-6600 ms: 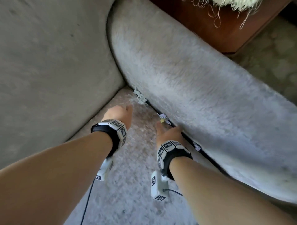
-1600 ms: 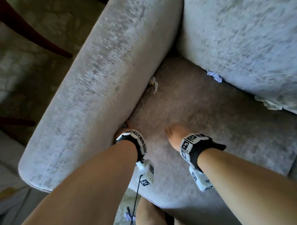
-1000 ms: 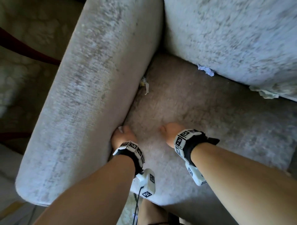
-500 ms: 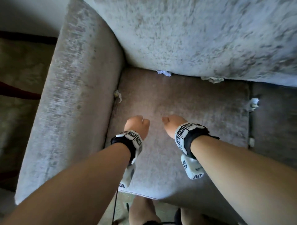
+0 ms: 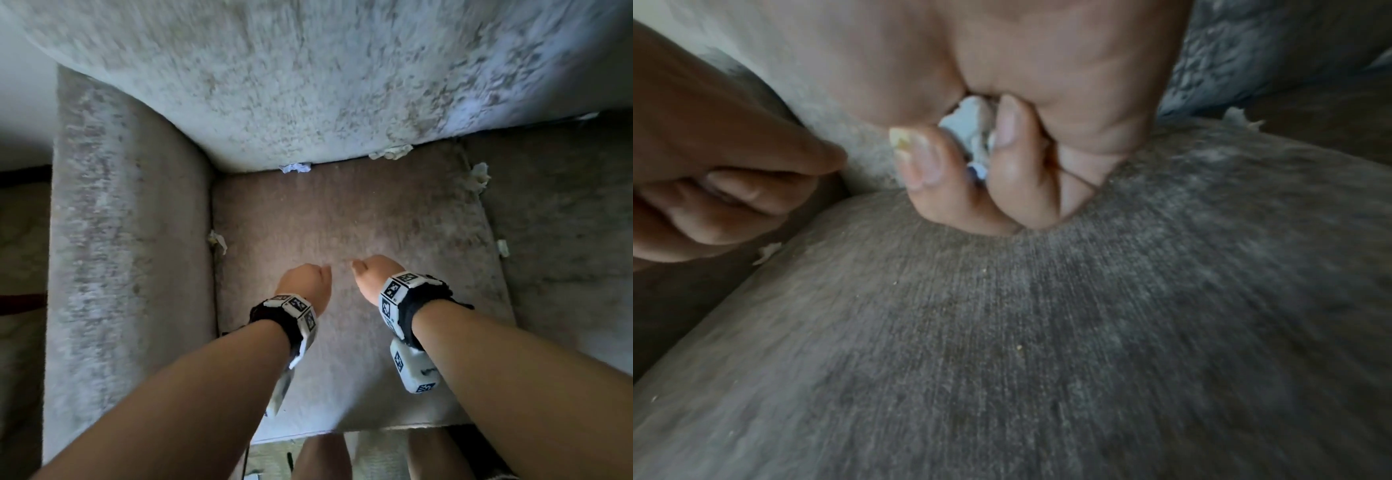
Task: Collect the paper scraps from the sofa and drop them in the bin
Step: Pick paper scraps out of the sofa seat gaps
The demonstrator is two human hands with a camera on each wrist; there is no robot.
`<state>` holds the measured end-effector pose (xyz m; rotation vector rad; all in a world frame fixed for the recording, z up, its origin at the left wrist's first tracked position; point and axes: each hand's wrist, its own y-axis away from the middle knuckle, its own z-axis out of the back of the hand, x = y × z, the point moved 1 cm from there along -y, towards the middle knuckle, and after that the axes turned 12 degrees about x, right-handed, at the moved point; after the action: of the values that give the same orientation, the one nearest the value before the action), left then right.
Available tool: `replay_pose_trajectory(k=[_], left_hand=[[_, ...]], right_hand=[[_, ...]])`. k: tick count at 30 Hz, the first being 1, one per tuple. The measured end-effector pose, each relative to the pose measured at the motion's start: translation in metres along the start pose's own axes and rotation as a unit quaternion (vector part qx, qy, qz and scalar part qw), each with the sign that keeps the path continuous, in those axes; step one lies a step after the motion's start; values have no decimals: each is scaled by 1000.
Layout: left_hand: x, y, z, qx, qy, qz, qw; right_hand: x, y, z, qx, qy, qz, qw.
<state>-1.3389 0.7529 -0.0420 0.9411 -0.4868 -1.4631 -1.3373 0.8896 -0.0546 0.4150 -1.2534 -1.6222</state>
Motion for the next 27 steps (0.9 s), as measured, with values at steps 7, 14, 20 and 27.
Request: replay_pose_trajectory(k=[7, 14, 20, 27], left_hand=[[-36, -1, 14, 20, -120, -82, 989], [-84, 3, -29, 91, -241, -139, 956], [-131, 7, -92, 156, -329, -155, 918], [-182, 68, -181, 148, -338, -248, 896]], right_hand=[[-22, 22, 10, -35, -127, -41, 990], [-84, 53, -4, -37, -303, -120, 945], [-156, 84, -42, -91, -394, -131, 905], [-244, 147, -129, -146, -556, -134, 807]])
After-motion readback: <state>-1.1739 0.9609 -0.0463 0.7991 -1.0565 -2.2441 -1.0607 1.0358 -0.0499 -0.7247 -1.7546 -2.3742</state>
